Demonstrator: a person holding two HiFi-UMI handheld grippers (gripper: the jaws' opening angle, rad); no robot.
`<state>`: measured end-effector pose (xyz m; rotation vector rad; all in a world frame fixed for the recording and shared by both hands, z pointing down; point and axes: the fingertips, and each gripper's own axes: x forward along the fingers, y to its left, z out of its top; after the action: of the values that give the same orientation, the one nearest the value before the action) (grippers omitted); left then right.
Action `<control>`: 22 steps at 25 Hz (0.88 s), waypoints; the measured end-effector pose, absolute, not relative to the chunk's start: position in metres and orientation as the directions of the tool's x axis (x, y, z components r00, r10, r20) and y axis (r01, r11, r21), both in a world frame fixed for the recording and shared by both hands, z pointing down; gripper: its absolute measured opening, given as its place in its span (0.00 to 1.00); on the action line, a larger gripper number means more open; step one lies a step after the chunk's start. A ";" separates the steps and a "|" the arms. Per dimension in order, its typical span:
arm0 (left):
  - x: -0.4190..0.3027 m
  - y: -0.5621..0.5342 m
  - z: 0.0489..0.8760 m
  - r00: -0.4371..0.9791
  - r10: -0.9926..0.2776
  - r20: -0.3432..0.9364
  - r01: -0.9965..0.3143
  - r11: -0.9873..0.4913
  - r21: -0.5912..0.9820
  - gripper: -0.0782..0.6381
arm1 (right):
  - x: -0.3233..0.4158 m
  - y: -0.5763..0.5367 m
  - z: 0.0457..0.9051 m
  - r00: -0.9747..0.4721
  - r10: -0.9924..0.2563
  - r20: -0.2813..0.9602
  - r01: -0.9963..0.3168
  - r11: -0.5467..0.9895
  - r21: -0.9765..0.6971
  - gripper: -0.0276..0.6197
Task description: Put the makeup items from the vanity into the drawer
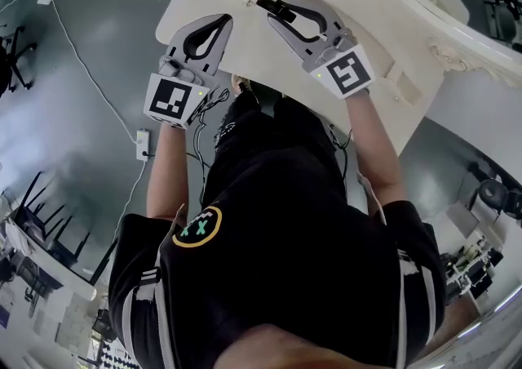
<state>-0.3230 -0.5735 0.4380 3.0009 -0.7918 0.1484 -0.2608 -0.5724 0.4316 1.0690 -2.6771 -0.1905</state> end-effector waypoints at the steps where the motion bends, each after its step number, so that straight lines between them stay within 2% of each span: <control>1: -0.324 -0.582 0.438 0.864 -0.493 0.101 -0.496 -0.868 0.010 0.14 | -0.260 -0.583 0.436 -0.696 -0.690 0.198 -0.655 0.724 0.216 0.23; 5: -0.324 -0.609 0.437 0.857 -0.505 0.104 -0.509 -0.861 0.006 0.14 | -0.259 -0.623 0.450 -0.691 -0.684 0.234 -0.646 0.729 0.226 0.23; 22: -0.314 -0.612 0.442 0.814 -0.561 0.149 -0.567 -0.823 -0.002 0.14 | -0.247 -0.666 0.571 -0.633 -0.604 0.485 -0.647 0.756 0.098 0.23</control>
<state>-0.3136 -0.6120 0.4422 2.9513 -0.9187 0.2214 -0.2468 -0.6664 0.5712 0.9420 -2.4541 0.1152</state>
